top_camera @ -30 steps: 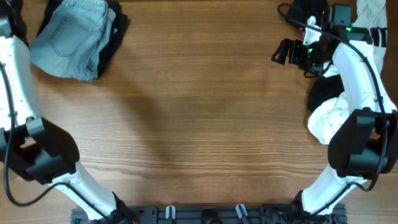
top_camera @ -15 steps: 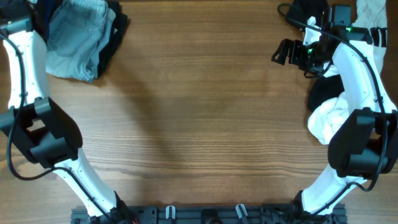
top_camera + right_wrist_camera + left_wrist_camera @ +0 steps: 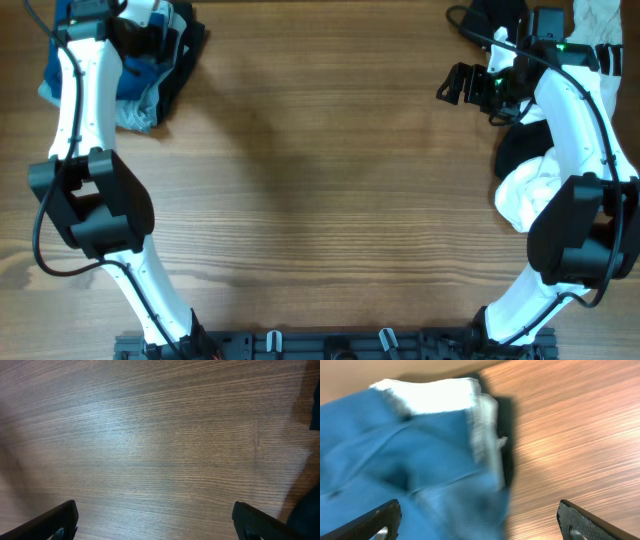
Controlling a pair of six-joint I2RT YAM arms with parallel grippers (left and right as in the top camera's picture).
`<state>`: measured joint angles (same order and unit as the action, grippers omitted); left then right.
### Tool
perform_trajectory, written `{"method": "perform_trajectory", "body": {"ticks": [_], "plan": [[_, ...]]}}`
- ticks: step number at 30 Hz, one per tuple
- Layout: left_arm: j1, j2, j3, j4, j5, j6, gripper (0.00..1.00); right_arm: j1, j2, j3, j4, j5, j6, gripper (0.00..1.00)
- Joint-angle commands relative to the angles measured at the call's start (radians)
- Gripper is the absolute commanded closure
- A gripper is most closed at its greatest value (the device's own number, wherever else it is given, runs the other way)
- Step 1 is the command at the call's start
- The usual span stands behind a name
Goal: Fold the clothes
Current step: 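Release the teal bundle onto the jeans pile with the left gripper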
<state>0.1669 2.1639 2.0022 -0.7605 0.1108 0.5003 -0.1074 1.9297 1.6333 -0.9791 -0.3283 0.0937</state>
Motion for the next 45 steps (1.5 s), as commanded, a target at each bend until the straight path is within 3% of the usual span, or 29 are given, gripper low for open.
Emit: {"method": "perform_trajectory", "body": {"ticks": [1,4,12,15,20,33,39,45], "plan": [[-0.029,-0.014,0.024,0.032,0.128,-0.216,0.0,0.003,0.002,0.008,0.001,-0.001,0.012,0.01],[-0.023,-0.051,0.037,0.058,0.123,-0.302,0.0,0.003,0.002,0.008,-0.001,-0.001,0.011,0.0],[0.085,-0.113,0.076,0.128,0.052,-0.36,0.0,0.003,0.002,0.008,0.011,-0.001,0.011,0.01],[0.125,-0.063,0.076,0.185,0.052,-0.368,0.0,0.003,0.002,0.008,0.019,-0.001,0.012,0.01],[0.157,0.07,0.076,0.249,0.058,-0.514,0.0,0.003,0.002,0.008,0.018,-0.002,0.013,0.0],[0.071,0.417,0.076,0.112,0.082,-0.509,0.0,0.003,0.002,0.008,0.013,-0.006,0.013,0.01],[0.052,0.363,0.08,0.109,0.082,-0.509,0.0,0.003,0.002,0.012,0.03,-0.005,0.01,0.01],[0.054,0.152,0.08,0.109,0.082,-0.509,0.0,0.002,-0.059,0.138,0.028,-0.05,-0.07,0.0]]}}
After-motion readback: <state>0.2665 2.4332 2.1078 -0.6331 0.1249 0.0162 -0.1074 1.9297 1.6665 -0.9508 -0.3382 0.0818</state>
